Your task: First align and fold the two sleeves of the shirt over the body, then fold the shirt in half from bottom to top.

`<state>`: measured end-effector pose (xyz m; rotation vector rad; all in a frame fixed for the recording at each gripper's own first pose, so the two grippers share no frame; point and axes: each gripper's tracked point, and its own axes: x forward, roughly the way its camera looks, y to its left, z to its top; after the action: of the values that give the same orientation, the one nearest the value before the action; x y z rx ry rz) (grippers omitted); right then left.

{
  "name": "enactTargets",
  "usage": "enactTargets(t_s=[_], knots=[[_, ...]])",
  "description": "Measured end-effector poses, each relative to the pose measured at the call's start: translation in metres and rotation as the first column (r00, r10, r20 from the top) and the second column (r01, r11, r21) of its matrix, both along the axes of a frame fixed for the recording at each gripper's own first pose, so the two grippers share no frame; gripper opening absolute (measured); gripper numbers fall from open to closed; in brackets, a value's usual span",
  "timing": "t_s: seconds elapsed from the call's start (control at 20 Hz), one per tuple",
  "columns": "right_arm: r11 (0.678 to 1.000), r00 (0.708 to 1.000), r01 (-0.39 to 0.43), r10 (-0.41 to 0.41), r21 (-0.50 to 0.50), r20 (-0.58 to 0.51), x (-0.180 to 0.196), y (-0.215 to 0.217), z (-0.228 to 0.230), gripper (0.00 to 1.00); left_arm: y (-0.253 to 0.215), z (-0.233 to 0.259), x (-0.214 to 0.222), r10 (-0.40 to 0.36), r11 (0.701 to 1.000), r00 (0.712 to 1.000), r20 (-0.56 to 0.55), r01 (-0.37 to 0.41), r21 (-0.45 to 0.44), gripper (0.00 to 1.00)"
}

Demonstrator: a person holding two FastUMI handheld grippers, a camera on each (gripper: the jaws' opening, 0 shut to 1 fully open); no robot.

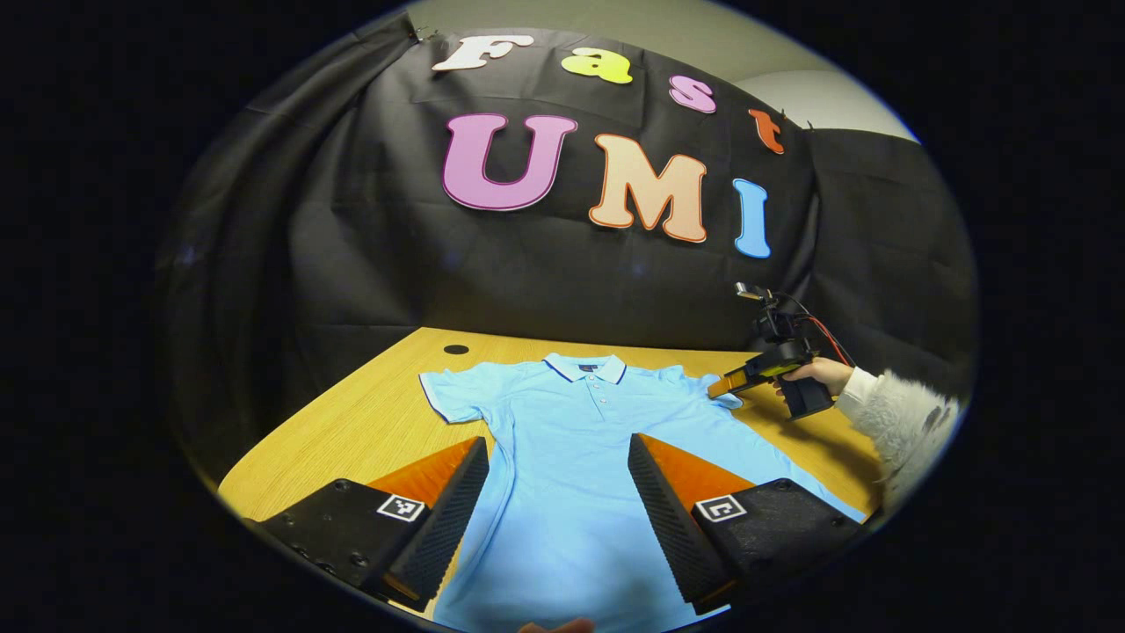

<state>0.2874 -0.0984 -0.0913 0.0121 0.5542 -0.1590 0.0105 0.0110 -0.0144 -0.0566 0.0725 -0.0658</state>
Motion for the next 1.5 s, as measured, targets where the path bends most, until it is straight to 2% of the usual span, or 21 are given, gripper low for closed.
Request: enactTargets(t_s=[0.05, 0.1, 0.2, 0.25, 0.3, 0.35, 0.5, 0.55, 0.6, 0.75, 1.0, 1.1, 1.25, 1.5], knots=[[1.0, 1.0, -0.008, 0.008, -0.005, 0.003, 0.001, 0.001, 0.001, 0.75, 0.001, 0.0, 0.0, 0.001, 1.0, 1.0, 0.002, -0.001, -0.002, 0.95], [1.0, 1.0, -0.019, 0.019, -0.001, 0.006, 0.0, 0.004, 0.0, 0.73, 0.002, 0.0, 0.0, 0.001, 1.0, 1.0, 0.002, -0.001, -0.004, 0.95], [0.999, 0.999, -0.037, 0.037, 0.003, 0.012, 0.002, 0.008, 0.0, 0.62, 0.001, -0.001, 0.001, 0.001, 1.0, 1.0, 0.0, -0.001, -0.005, 0.95], [0.999, 0.999, -0.041, 0.041, 0.011, 0.012, 0.003, 0.012, 0.0, 0.5, 0.0, -0.001, 0.001, -0.001, 1.0, 1.0, -0.003, 0.001, -0.007, 0.95], [0.999, 0.999, -0.042, 0.042, 0.019, 0.013, 0.002, 0.014, -0.001, 0.43, -0.001, -0.001, 0.002, -0.003, 1.0, 1.0, -0.004, 0.003, -0.007, 0.95], [0.999, 0.999, -0.04, 0.039, 0.026, 0.013, 0.002, 0.015, -0.001, 0.27, 0.001, -0.003, 0.001, -0.004, 1.0, 1.0, -0.005, 0.004, -0.007, 0.95], [0.998, 1.0, -0.026, 0.026, 0.059, 0.004, 0.001, 0.019, -0.002, 0.1, -0.001, -0.004, 0.001, -0.005, 1.0, 1.0, -0.009, 0.005, -0.009, 0.96], [0.997, 1.0, -0.012, 0.011, 0.081, 0.013, 0.003, 0.019, 0.003, 0.09, -0.001, -0.005, 0.001, -0.005, 1.0, 1.0, -0.01, 0.005, -0.01, 0.95], [0.995, 0.999, -0.009, 0.005, 0.103, 0.041, 0.003, 0.023, 0.008, 0.03, 0.0, -0.005, 0.001, -0.007, 1.0, 1.0, -0.011, 0.006, -0.01, 0.96], [0.996, 0.99, -0.038, 0.027, 0.08, 0.137, 0.007, 0.038, 0.036, 0.02, -0.004, -0.006, 0.002, -0.012, 1.0, 1.0, -0.016, 0.012, -0.014, 0.95], [0.982, 0.96, -0.17, 0.146, 0.083, 0.24, 0.006, 0.097, 0.065, 0.02, -0.007, -0.008, 0.001, -0.022, 1.0, 1.0, -0.022, 0.022, -0.017, 0.95], [0.969, 0.946, -0.235, 0.212, 0.07, 0.247, 0.0, 0.125, 0.065, 0.02, -0.008, -0.007, 0.002, -0.027, 0.999, 1.0, -0.017, 0.026, -0.018, 0.95], [0.934, 0.914, -0.351, 0.327, 0.066, 0.24, -0.008, 0.173, 0.058, 0.02, -0.01, -0.009, 0.003, -0.033, 0.999, 0.999, -0.02, 0.032, -0.019, 0.95], [0.906, 0.895, -0.423, 0.417, 0.0, 0.159, -0.015, 0.209, 0.025, 0.04, -0.016, -0.01, 0.003, -0.052, 0.998, 0.998, -0.027, 0.051, -0.024, 0.95]])
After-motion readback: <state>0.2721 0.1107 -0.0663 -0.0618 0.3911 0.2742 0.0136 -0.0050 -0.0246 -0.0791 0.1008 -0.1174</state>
